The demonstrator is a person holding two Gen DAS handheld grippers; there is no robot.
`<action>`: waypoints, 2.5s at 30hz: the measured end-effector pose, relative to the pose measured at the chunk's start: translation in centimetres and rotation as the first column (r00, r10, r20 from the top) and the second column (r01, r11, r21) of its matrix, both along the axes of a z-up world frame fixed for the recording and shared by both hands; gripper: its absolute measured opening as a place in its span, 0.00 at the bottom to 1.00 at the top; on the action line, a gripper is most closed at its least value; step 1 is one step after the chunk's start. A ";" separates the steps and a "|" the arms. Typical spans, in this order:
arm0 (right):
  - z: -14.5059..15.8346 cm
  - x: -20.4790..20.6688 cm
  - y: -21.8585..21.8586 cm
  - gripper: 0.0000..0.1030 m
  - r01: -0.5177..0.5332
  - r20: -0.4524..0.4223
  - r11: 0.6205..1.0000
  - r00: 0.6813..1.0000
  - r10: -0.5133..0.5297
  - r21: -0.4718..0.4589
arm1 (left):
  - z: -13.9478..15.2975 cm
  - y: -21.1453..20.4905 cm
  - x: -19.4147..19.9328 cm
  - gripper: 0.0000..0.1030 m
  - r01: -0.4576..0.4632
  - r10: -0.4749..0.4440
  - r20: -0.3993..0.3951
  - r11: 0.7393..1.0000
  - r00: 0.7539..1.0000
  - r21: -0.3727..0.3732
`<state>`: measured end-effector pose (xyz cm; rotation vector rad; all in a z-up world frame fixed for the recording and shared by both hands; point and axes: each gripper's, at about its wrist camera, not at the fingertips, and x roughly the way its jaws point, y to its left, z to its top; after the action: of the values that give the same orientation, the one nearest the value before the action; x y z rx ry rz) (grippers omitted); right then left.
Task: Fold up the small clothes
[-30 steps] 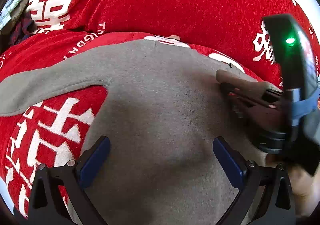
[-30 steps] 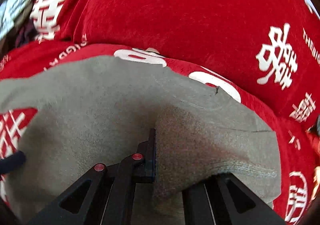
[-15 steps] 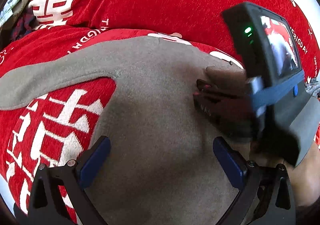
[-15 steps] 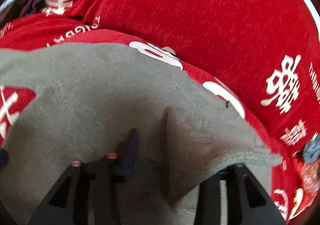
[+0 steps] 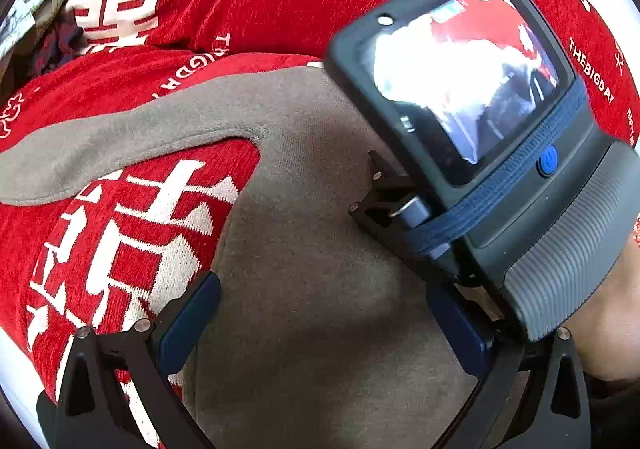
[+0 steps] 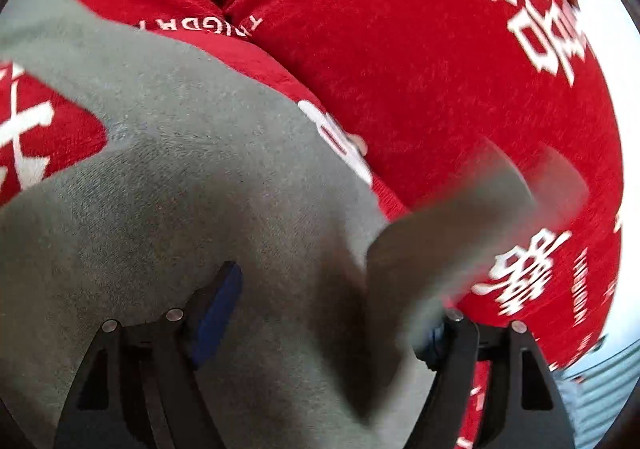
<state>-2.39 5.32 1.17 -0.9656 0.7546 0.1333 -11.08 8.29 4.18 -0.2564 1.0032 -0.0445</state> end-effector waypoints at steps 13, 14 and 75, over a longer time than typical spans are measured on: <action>6.2 1.0 -14.5 0.77 0.302 -0.204 0.678 0.953 -0.223 0.670 | 1.6 -0.8 0.3 1.00 0.006 -0.006 0.028 1.000 1.000 -0.006; 6.0 1.0 -16.2 0.77 0.343 -0.212 0.648 0.938 -0.274 0.680 | 1.8 -1.1 0.5 1.00 0.011 -0.011 0.031 1.000 0.999 -0.004; 0.0 -0.5 -26.1 0.84 0.480 -0.224 0.592 0.862 -0.454 0.648 | 1.2 -7.3 7.0 1.00 -0.100 0.075 0.141 0.979 0.987 0.176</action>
<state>-2.91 -20.78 1.19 -0.0199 0.8791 -0.0401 -4.11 0.97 5.38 -0.1278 0.8554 0.1093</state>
